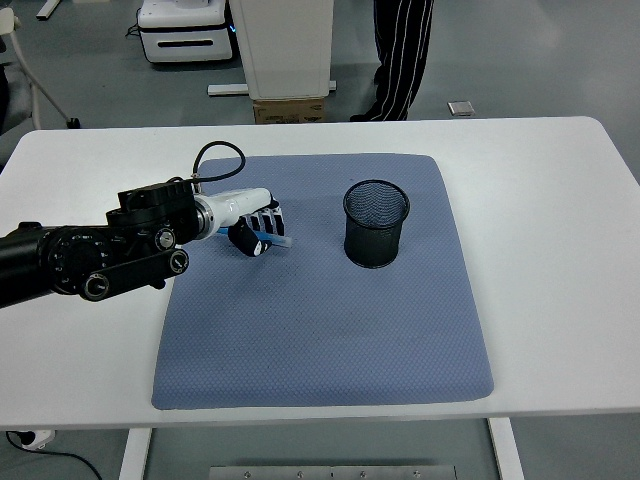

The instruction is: Left hand places marker in pen holder

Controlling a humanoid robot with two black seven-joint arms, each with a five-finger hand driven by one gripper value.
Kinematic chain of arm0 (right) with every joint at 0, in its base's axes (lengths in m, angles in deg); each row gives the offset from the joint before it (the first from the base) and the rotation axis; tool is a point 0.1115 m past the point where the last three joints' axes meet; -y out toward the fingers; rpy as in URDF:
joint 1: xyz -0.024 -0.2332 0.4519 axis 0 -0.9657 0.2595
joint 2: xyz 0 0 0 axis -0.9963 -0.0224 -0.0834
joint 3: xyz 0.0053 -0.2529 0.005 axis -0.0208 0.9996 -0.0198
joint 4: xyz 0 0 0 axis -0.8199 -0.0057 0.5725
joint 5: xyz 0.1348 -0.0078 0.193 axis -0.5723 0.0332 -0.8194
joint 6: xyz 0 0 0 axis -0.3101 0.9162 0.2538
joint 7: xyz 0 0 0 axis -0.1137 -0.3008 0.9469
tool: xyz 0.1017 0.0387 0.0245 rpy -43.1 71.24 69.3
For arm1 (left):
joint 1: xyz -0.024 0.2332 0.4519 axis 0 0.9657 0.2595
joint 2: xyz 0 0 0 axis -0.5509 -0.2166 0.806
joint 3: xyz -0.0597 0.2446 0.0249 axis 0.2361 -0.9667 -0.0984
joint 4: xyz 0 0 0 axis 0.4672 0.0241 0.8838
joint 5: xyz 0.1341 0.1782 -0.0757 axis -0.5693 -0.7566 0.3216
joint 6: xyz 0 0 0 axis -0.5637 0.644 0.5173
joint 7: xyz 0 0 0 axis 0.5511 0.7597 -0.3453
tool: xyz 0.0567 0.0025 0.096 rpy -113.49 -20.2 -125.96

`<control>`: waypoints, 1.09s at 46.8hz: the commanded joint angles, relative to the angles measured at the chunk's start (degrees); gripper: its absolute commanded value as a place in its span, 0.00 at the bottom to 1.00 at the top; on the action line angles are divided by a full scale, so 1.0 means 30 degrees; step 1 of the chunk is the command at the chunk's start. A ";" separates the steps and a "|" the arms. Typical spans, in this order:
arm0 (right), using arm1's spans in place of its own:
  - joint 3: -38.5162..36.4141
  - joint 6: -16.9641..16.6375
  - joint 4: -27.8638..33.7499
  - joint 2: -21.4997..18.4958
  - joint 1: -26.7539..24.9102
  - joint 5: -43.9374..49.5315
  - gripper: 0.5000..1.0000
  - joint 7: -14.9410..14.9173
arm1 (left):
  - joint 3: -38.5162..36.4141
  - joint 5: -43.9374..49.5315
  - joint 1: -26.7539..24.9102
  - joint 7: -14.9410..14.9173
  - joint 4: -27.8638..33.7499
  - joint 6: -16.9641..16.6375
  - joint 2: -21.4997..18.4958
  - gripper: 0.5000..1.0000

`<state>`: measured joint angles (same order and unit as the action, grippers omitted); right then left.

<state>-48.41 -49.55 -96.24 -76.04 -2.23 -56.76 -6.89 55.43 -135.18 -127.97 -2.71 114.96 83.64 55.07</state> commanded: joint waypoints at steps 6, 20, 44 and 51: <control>0.0000 0.0001 0.0000 0.0000 0.0000 0.0000 1.00 0.0000 | 0.0064 0.0161 -0.0342 0.0003 -0.0605 -0.0006 -0.0073 0.03; 0.0000 0.0001 0.0000 0.0000 0.0000 0.0000 1.00 0.0000 | 0.0737 0.0922 -0.1163 0.0062 -0.1367 -0.0006 -0.0132 0.06; 0.0000 0.0001 0.0000 0.0000 0.0000 0.0000 1.00 0.0000 | 0.4604 0.4173 -0.1807 0.0062 -0.1427 0.0053 -0.0073 0.07; 0.0000 0.0001 0.0000 0.0000 0.0000 0.0000 1.00 0.0000 | 0.5308 0.5287 -0.1954 0.0062 -0.1426 0.0082 0.0132 0.07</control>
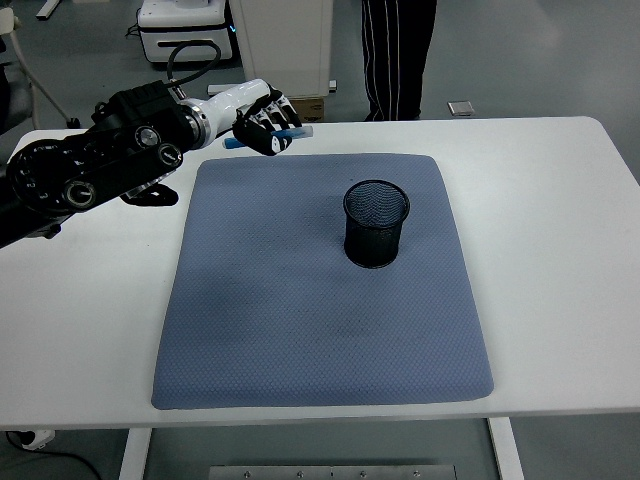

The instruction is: Left hand places marker in pen holder

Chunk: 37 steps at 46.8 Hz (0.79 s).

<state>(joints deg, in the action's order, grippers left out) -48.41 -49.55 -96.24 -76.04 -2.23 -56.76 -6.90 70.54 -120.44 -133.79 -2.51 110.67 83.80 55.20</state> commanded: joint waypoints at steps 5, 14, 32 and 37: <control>-0.0001 0.0000 0.0000 0.0000 -0.0001 0.0000 1.00 0.0002 | 0.0681 0.1078 -0.0041 0.0026 0.0003 0.0292 0.0175 0.07; -0.0001 0.0000 0.0000 0.0000 -0.0001 0.0000 1.00 0.0002 | 0.1502 0.2572 -0.0129 0.0055 0.0003 0.0351 0.0497 0.08; -0.0001 0.0000 0.0000 0.0000 -0.0001 0.0000 1.00 0.0002 | 0.2762 0.3950 -0.0100 0.0055 0.0003 0.0351 0.2019 0.09; -0.0001 0.0000 0.0000 0.0000 -0.0001 0.0000 1.00 0.0002 | 0.2792 0.4009 -0.0100 0.0055 0.0003 0.0322 0.2664 0.09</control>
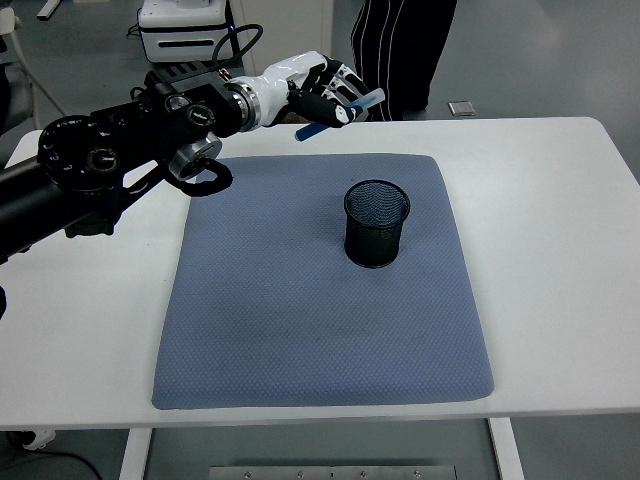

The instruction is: Left hand places marker in pen holder

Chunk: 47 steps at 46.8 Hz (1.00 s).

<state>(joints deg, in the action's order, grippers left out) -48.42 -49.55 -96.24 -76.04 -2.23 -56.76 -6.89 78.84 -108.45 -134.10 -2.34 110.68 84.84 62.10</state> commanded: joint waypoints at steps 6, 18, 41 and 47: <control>0.0000 0.0000 0.0000 0.0000 0.0000 0.0000 1.00 0.0000 | 0.0081 0.0042 0.0091 -0.0003 -0.0001 -0.0057 0.1040 0.10; 0.0000 0.0000 0.0000 0.0000 0.0000 0.0000 1.00 0.0000 | 0.0813 0.0101 0.0384 0.0114 -0.0001 -0.0086 0.2124 0.12; 0.0000 0.0000 0.0000 0.0000 0.0000 0.0000 1.00 0.0000 | 0.0990 0.1448 0.1701 0.0847 -0.0001 -0.0057 0.2359 0.17; 0.0000 0.0000 0.0000 0.0000 0.0000 0.0000 1.00 0.0000 | 0.0990 0.1507 0.2112 0.0876 -0.0001 -0.0057 0.2359 0.19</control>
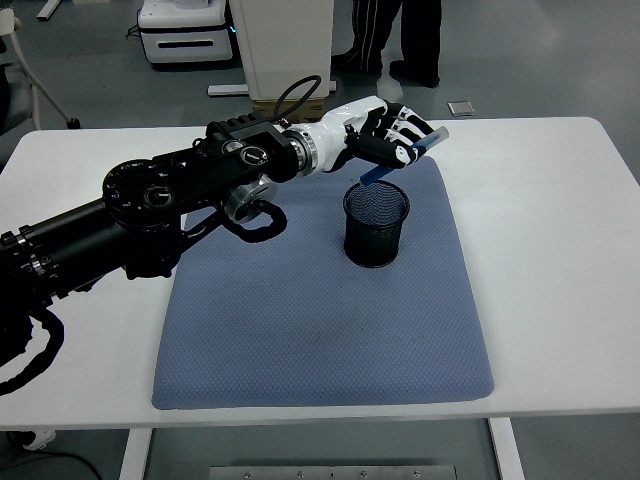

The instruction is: Left hand places marker in pen holder

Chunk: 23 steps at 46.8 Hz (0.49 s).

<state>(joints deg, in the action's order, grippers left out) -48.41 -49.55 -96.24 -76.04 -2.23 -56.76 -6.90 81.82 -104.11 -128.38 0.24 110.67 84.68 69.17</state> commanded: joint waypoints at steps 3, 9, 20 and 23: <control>0.0000 0.0000 0.0000 0.0000 -0.0001 0.0000 1.00 0.0002 | -0.0001 0.0236 0.0263 0.0134 0.0001 -0.0031 0.0029 0.19; 0.0000 0.0000 0.0000 0.0000 -0.0001 0.0000 1.00 0.0002 | -0.0001 0.0647 0.0292 0.0515 0.0001 -0.0061 0.0030 0.19; 0.0000 0.0000 0.0000 0.0000 -0.0001 0.0000 1.00 0.0002 | -0.0001 0.0764 0.0468 0.0838 -0.0028 -0.0149 0.0264 0.20; 0.0000 0.0000 0.0000 0.0000 -0.0001 0.0000 1.00 0.0002 | -0.0001 0.0764 0.0527 0.0838 0.0001 -0.0149 0.0264 0.27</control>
<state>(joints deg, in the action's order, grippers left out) -48.41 -49.55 -96.24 -76.04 -2.23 -56.76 -6.90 81.81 -101.75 -127.01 2.72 110.61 84.23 69.96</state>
